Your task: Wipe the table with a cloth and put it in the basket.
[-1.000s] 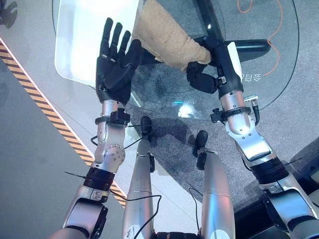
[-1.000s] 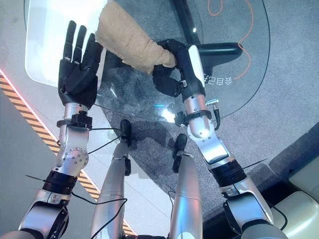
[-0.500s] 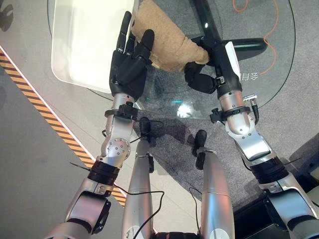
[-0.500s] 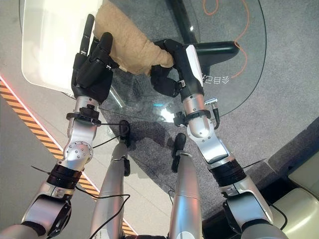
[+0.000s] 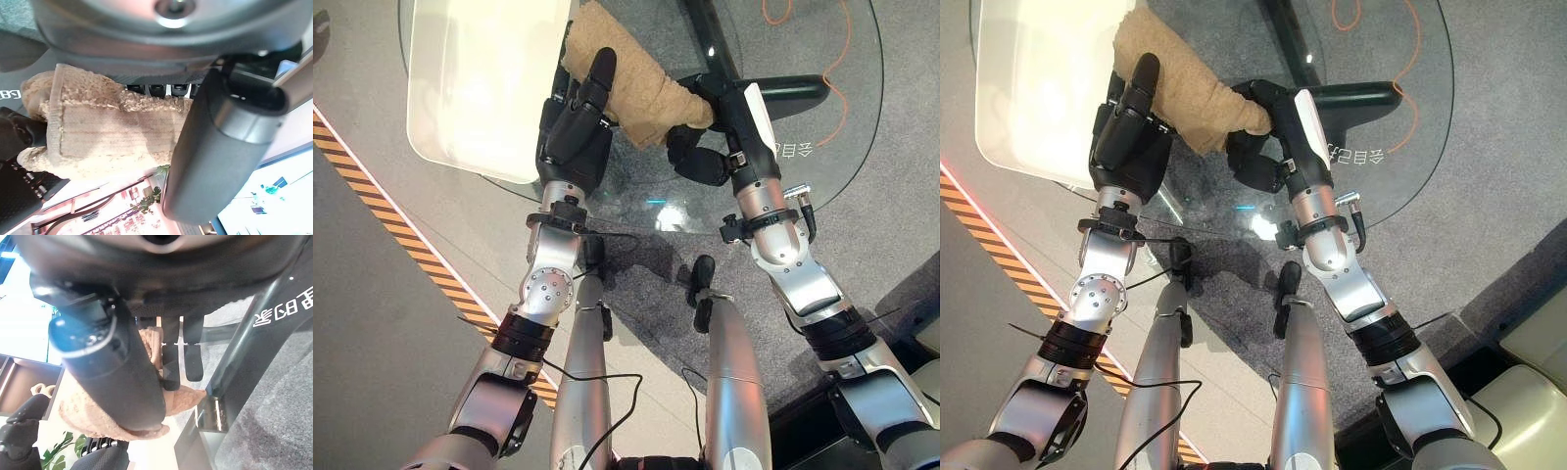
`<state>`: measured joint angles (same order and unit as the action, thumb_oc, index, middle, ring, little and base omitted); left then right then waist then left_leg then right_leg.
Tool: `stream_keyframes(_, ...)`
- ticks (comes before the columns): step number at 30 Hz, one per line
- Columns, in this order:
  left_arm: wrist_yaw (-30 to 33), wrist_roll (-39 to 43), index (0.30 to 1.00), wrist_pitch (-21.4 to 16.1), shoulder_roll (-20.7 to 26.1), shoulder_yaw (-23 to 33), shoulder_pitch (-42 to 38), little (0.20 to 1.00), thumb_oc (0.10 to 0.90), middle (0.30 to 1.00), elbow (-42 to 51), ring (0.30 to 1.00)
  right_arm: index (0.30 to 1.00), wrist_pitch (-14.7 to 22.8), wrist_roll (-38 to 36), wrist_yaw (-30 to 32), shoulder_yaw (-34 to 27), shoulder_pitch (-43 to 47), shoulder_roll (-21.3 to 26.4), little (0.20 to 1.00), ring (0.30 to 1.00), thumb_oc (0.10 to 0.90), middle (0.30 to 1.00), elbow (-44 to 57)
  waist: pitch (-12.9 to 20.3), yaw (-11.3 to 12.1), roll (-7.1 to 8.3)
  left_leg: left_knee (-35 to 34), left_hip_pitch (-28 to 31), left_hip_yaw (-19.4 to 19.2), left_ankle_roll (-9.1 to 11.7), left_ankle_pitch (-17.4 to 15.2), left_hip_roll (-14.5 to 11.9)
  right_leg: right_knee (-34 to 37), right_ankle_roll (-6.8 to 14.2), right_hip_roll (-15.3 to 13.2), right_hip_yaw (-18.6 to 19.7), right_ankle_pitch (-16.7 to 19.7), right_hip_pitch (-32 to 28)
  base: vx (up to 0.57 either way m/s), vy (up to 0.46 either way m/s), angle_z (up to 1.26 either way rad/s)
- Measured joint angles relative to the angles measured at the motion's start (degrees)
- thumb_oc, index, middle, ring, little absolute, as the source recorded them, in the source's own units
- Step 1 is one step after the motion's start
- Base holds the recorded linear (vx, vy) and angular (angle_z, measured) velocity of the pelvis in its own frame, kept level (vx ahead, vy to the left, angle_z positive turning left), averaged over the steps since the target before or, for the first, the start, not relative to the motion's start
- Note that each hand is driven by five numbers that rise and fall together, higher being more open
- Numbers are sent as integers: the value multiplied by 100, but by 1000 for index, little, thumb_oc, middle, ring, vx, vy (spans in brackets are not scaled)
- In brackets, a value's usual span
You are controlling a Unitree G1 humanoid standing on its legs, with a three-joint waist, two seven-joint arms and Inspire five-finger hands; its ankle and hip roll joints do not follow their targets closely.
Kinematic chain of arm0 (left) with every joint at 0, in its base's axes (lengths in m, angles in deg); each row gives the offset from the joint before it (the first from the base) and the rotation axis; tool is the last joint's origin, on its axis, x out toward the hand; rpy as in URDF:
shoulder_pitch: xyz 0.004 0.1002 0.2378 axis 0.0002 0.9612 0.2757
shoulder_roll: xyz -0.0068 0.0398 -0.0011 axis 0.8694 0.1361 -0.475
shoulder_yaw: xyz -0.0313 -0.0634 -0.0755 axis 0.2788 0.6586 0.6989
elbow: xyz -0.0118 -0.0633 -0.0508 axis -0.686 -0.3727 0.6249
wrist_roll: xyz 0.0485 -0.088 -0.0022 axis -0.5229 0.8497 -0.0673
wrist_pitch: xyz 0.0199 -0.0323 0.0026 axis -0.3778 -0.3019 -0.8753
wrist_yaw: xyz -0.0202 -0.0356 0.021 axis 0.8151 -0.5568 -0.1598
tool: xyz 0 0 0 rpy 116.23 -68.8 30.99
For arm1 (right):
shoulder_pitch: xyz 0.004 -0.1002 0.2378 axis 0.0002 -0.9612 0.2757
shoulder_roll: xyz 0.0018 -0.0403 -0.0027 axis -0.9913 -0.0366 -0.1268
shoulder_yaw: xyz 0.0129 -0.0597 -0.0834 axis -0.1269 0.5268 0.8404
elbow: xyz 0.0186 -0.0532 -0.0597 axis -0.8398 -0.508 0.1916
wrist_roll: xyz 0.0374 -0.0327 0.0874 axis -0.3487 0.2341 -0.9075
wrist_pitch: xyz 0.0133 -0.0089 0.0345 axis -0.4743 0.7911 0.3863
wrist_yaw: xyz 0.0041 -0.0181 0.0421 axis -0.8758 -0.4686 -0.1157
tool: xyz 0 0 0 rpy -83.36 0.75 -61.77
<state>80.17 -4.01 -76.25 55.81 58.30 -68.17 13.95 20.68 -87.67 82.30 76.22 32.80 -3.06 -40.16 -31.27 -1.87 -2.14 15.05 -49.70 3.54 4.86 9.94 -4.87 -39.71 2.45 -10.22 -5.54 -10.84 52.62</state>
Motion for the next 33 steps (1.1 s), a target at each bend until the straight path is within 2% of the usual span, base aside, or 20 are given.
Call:
stream_keyframes(4,-26,-2,900,110,0,-1,-13,900,800,900,0,900,300,0,0,-58,-2,0,1,200,300,100,300,0,0,-5,0,0,0,-6,0,0,-1,0,3,1,2,2,0,0,0,0)
stream_keyframes(5,-28,-2,836,109,0,0,-13,826,726,836,0,836,300,0,0,-61,-2,0,0,200,300,100,300,0,0,-4,0,0,0,-6,0,0,-1,1,3,2,3,2,0,0,0,0)
stream_keyframes(6,-32,-2,476,107,0,1,-13,406,306,476,0,476,300,0,0,-63,-2,1,0,200,300,100,300,0,0,-3,0,-1,0,-7,0,0,0,1,3,2,4,2,1,0,0,0)
stream_keyframes(7,-38,-2,300,102,1,1,-12,200,100,300,0,300,300,0,0,-64,-2,1,-1,200,300,100,300,0,0,-4,0,-1,0,-7,0,0,0,2,3,1,6,2,1,0,0,0)
stream_keyframes(33,-85,-31,300,71,20,183,-181,200,100,300,-53,300,300,119,1,-241,162,71,-17,200,300,100,300,277,0,-5,0,-4,-19,-7,2,1,1,19,8,3,20,5,9,0,0,0)
